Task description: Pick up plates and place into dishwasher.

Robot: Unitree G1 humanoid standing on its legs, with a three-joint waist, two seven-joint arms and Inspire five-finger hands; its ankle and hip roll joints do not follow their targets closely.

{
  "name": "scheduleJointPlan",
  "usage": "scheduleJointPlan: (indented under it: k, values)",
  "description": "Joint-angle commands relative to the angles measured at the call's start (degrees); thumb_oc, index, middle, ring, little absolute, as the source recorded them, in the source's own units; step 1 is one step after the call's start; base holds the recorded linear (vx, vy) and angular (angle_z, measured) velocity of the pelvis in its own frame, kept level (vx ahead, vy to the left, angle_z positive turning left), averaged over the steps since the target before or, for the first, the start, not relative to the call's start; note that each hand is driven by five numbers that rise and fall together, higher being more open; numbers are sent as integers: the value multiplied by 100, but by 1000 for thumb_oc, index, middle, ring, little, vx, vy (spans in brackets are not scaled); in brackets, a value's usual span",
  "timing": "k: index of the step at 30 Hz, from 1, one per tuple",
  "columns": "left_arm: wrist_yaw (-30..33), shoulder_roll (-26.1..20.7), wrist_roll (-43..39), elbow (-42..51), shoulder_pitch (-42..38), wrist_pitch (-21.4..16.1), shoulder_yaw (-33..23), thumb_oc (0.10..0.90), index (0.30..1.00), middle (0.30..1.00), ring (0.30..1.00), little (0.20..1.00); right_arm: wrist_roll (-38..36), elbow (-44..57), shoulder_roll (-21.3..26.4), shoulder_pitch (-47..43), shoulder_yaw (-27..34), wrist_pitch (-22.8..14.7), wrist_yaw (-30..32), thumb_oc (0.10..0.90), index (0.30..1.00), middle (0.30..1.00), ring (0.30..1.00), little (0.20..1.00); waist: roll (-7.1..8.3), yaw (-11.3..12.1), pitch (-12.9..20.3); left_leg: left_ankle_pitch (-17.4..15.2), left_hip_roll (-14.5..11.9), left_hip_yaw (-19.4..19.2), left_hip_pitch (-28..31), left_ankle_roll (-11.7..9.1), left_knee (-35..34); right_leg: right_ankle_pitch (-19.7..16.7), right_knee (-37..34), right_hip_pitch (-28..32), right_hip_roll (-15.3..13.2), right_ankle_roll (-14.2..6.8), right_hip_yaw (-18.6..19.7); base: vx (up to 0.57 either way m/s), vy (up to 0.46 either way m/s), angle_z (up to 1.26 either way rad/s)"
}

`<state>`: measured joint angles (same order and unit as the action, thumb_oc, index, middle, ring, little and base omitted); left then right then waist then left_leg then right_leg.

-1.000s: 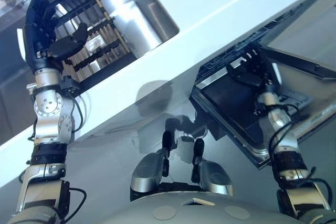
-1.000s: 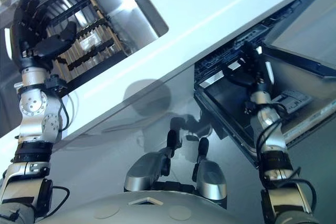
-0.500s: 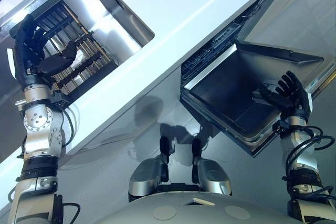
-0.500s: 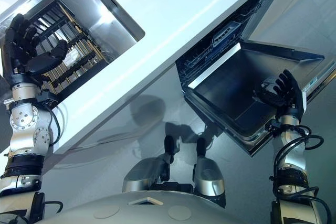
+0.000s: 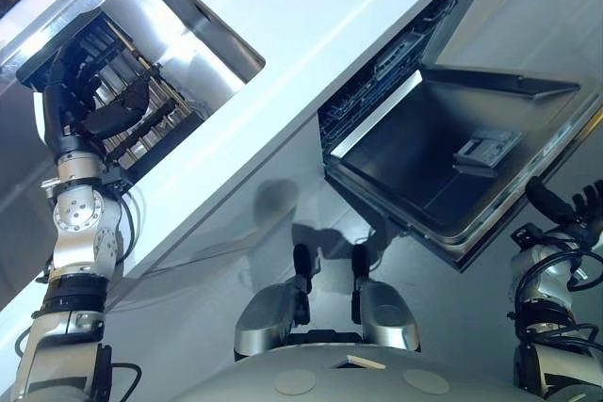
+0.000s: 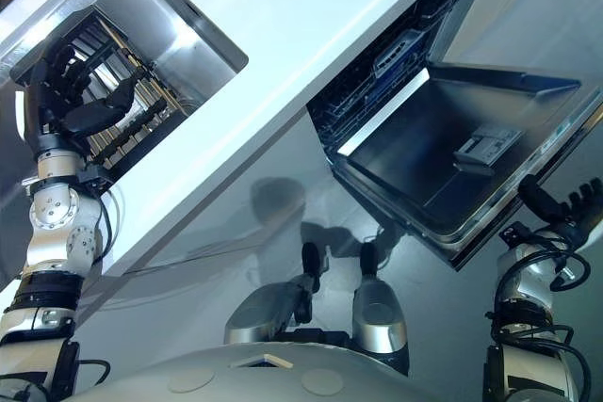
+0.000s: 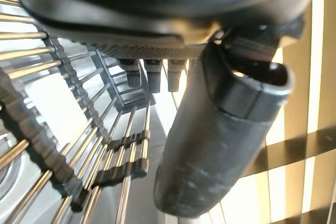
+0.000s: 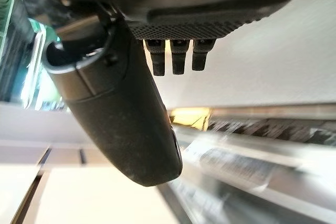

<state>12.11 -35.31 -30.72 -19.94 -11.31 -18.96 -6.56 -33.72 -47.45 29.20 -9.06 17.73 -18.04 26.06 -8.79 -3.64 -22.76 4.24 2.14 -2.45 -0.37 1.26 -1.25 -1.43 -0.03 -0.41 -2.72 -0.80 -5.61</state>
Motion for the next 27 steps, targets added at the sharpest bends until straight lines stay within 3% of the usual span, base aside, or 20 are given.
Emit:
scheduleJointPlan:
  k: [1, 8, 14, 19, 21, 27]
  values:
    - [145, -39, -238, 122, -397, -589, -28, 800, 900, 900, 900, 900, -402, 69, 819, -128, 269, -402, -169, 800, 900, 900, 900, 900, -301, -53, 10, -873, 197, 70, -554, -179, 1077, 1466, 1942, -855, 79, 246, -249, -67, -10, 1]
    - [101, -142, -471, 120, -507, -719, -101, 800, 900, 900, 900, 900, -1868, -428, 757, -231, 297, -70, -1708, 800, 900, 900, 900, 900, -320, -39, -276, -1082, 179, 4, -1128, -138, 1883, 1717, 2900, -1504, -10, 436, -309, -82, -29, 5]
    - [3, -233, -711, 310, -619, -794, -261, 800, 900, 900, 900, 900, -3346, -597, 539, -311, 384, -131, -2833, 800, 900, 900, 900, 900, -158, 25, -446, -1660, 331, -93, -1996, 45, 3212, 2122, 4206, -2330, -120, 573, -264, -63, -26, 8]
    - [29, -300, -707, 520, -725, -671, -312, 800, 900, 900, 900, 900, -4353, -440, 222, -376, 389, 195, -3544, 800, 900, 900, 900, 900, -28, 109, -549, -1916, 389, -90, -2612, 169, 3982, 2219, 4836, -2816, -193, 599, -218, -18, 2, 2]
    - [57, -308, -702, 580, -746, -637, -338, 800, 900, 900, 900, 900, -4687, -322, 119, -439, 331, 493, -3841, 800, 900, 900, 900, 900, 24, 162, -589, -1911, 402, -84, -2805, 186, 4104, 2195, 4948, -2984, -205, 579, -216, -48, 30, -6]
    - [218, -330, -618, 775, -652, -629, -513, 800, 900, 900, 900, 900, -5527, 800, -286, -491, -216, 1980, -5509, 800, 900, 900, 900, 900, 161, 317, -674, -1798, 429, -41, -3053, 191, 4097, 2040, 4929, -3209, -210, 483, -258, -56, 33, -3]
